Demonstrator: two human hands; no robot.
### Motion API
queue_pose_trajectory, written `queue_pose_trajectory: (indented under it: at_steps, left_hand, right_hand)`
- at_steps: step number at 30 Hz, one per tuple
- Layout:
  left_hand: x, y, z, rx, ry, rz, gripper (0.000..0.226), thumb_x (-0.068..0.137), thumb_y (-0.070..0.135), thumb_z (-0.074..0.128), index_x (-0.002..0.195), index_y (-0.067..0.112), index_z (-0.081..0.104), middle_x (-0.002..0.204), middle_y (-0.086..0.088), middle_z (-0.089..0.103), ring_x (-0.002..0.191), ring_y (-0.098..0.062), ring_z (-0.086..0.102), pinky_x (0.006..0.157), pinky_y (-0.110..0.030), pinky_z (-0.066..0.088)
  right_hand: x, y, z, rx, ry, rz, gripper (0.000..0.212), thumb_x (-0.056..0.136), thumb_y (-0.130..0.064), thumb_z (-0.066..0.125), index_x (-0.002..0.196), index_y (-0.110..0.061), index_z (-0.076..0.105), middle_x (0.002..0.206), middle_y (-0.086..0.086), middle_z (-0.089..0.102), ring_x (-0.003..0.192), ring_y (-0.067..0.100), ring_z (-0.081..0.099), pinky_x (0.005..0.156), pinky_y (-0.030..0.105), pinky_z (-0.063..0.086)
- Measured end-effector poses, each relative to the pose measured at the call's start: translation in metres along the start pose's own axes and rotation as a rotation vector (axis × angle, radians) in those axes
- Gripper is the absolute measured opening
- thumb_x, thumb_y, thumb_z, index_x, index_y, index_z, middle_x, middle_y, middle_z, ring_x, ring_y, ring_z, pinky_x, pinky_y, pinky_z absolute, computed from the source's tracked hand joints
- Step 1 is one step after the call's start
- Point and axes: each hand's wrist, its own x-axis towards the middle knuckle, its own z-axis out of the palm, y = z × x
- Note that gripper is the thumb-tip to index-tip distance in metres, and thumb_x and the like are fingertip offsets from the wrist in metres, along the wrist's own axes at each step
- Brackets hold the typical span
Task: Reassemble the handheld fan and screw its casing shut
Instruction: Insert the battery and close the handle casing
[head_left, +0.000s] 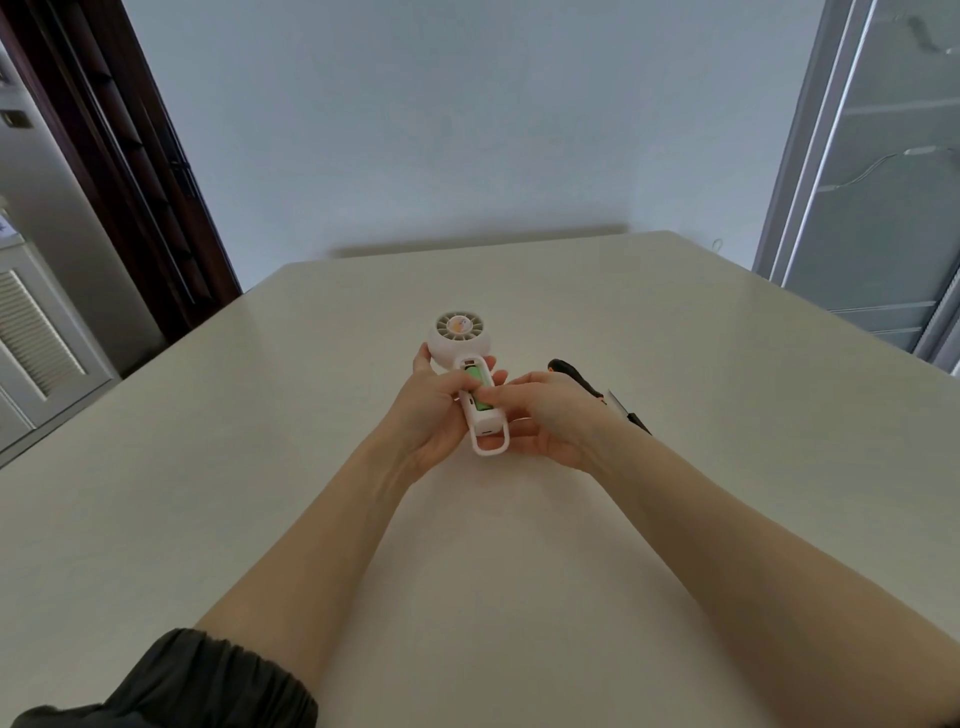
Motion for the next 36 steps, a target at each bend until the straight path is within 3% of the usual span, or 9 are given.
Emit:
queue_pose_trajectory:
  at_steps: [6, 9, 11, 17, 21, 25, 30, 33, 36]
  left_hand:
    - [0.003, 0.000, -0.003, -0.123, 0.065, 0.025, 0.065, 0.090, -0.016, 0.036, 0.144, 0.018, 0.025, 0.108, -0.018, 0.056, 0.087, -0.025, 0.062, 0.067, -0.040, 0.056]
    - [0.004, 0.000, -0.006, -0.180, 0.089, 0.001, 0.069, 0.090, -0.015, 0.038, 0.145, 0.025, 0.023, 0.109, -0.018, 0.055, 0.090, -0.026, 0.062, 0.065, -0.046, 0.055]
    - [0.004, 0.000, -0.007, -0.183, 0.093, -0.009, 0.073, 0.089, -0.016, 0.041, 0.145, 0.027, 0.021, 0.110, -0.017, 0.055, 0.091, -0.027, 0.063, 0.063, -0.046, 0.056]
    - [0.005, -0.003, -0.007, -0.098, 0.123, -0.005, 0.084, 0.085, -0.022, 0.040, 0.145, 0.031, 0.014, 0.118, -0.019, 0.051, 0.093, -0.029, 0.063, 0.062, -0.042, 0.054]
    - [0.004, -0.004, -0.006, -0.043, 0.129, -0.002, 0.080, 0.084, -0.024, 0.038, 0.142, 0.028, 0.019, 0.120, -0.021, 0.050, 0.090, -0.029, 0.063, 0.058, -0.038, 0.057]
    - [0.003, -0.004, -0.004, -0.025, 0.118, -0.005, 0.075, 0.084, -0.023, 0.038, 0.135, 0.031, 0.024, 0.120, -0.021, 0.049, 0.088, -0.028, 0.063, 0.054, -0.033, 0.057]
    - [0.003, -0.004, -0.005, -0.019, 0.068, -0.056, 0.081, 0.087, -0.017, 0.038, 0.144, 0.036, 0.018, 0.112, -0.018, 0.054, 0.089, -0.029, 0.064, 0.066, -0.040, 0.054]
    - [0.003, -0.005, -0.006, -0.038, 0.058, -0.079, 0.082, 0.088, -0.014, 0.036, 0.148, 0.038, 0.015, 0.111, -0.017, 0.055, 0.091, -0.030, 0.062, 0.069, -0.043, 0.052]
    - [0.002, -0.004, -0.006, -0.059, 0.060, -0.079, 0.076, 0.089, -0.011, 0.035, 0.148, 0.036, 0.019, 0.111, -0.018, 0.054, 0.091, -0.030, 0.060, 0.068, -0.044, 0.052]
  right_hand:
    - [0.006, 0.001, -0.002, -0.257, 0.284, -0.366, 0.020, 0.083, -0.020, 0.068, 0.086, -0.001, 0.061, 0.074, 0.014, 0.067, 0.055, 0.017, 0.062, 0.057, 0.025, 0.056]
    - [0.011, 0.000, -0.016, -0.506, 0.451, -0.469, 0.010, 0.088, -0.012, 0.058, 0.083, -0.008, 0.066, 0.076, 0.006, 0.067, 0.061, 0.014, 0.061, 0.066, 0.025, 0.053]
    - [0.013, 0.002, -0.023, -0.605, 0.454, -0.447, 0.016, 0.086, -0.006, 0.054, 0.082, -0.010, 0.069, 0.077, 0.002, 0.066, 0.069, 0.016, 0.060, 0.070, 0.025, 0.051]
    - [0.018, 0.006, -0.025, -0.876, 0.383, -0.440, 0.022, 0.086, -0.004, 0.054, 0.095, -0.009, 0.073, 0.093, 0.003, 0.069, 0.076, 0.010, 0.054, 0.058, 0.012, 0.035]
    - [0.018, 0.006, -0.023, -1.014, 0.335, -0.341, 0.018, 0.085, -0.010, 0.059, 0.099, -0.007, 0.070, 0.090, 0.003, 0.063, 0.052, 0.015, 0.057, 0.048, 0.017, 0.042]
    - [0.013, 0.002, -0.023, -1.098, 0.304, -0.256, 0.029, 0.080, -0.005, 0.058, 0.107, -0.001, 0.065, 0.091, 0.005, 0.056, 0.072, 0.022, 0.058, 0.062, 0.026, 0.048]
    - [0.009, 0.001, -0.018, -1.133, 0.328, -0.276, 0.031, 0.082, -0.001, 0.050, 0.107, -0.009, 0.066, 0.113, 0.008, 0.059, 0.097, 0.024, 0.059, 0.075, 0.029, 0.048]
    - [0.009, 0.001, -0.020, -0.943, 0.358, -0.353, 0.026, 0.085, -0.002, 0.052, 0.106, -0.008, 0.068, 0.102, 0.010, 0.064, 0.081, 0.023, 0.061, 0.079, 0.033, 0.054]
    - [0.003, -0.002, -0.016, -0.600, 0.355, -0.439, 0.017, 0.081, -0.009, 0.067, 0.098, -0.007, 0.065, 0.083, 0.013, 0.067, 0.056, 0.019, 0.062, 0.056, 0.027, 0.056]
